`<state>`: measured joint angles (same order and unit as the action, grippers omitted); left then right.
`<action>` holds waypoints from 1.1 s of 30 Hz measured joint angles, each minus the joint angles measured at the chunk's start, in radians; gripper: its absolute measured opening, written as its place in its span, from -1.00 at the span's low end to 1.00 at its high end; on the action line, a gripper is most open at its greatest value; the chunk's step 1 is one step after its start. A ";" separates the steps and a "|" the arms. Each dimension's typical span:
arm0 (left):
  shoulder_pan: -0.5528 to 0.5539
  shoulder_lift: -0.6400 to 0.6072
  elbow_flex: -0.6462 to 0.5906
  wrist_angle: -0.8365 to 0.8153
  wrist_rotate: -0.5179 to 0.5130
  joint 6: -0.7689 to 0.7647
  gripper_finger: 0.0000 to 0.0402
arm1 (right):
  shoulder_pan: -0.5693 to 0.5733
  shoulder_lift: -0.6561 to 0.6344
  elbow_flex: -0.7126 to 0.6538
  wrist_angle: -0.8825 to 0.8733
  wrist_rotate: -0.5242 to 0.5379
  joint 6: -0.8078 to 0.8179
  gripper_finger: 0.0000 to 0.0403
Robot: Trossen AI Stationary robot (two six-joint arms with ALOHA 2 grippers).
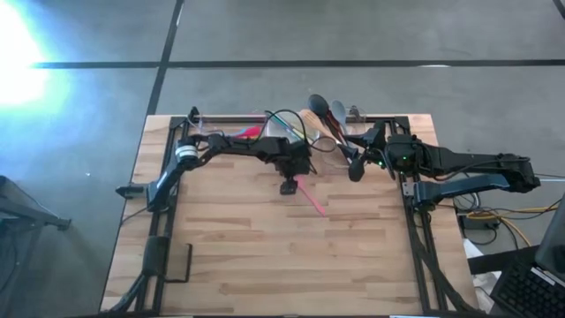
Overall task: Pick & Place Kitchen Items
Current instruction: Put the pink spatula into the left transparent bin
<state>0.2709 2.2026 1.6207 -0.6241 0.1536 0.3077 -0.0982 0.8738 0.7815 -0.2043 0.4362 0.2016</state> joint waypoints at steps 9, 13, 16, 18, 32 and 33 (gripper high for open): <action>-0.043 0.003 -0.002 -0.007 -0.111 0.056 0.16 | 0.000 0.000 0.000 0.000 0.000 -0.004 -0.28; -0.055 0.003 -0.002 -0.008 -0.121 0.080 -0.16 | 0.000 0.000 0.000 0.000 0.000 -0.004 -0.26; -0.060 0.003 -0.003 -0.005 -0.122 0.103 -0.44 | 0.000 0.000 0.000 0.000 0.000 -0.004 -0.24; -0.061 0.003 -0.003 -0.009 -0.112 0.118 -0.64 | 0.000 0.000 0.000 0.000 0.000 -0.004 -0.24; -0.060 -0.007 0.010 -0.071 -0.075 0.118 -0.91 | 0.000 0.000 0.000 0.001 0.000 0.000 -0.32; -0.061 -0.011 0.019 -0.084 -0.074 0.107 -0.89 | 0.000 0.000 0.000 0.001 0.000 0.001 -0.31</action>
<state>0.2095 2.1918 1.6393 -0.7080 0.0792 0.4143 -0.0982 0.8738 0.7815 -0.2031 0.4366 0.2024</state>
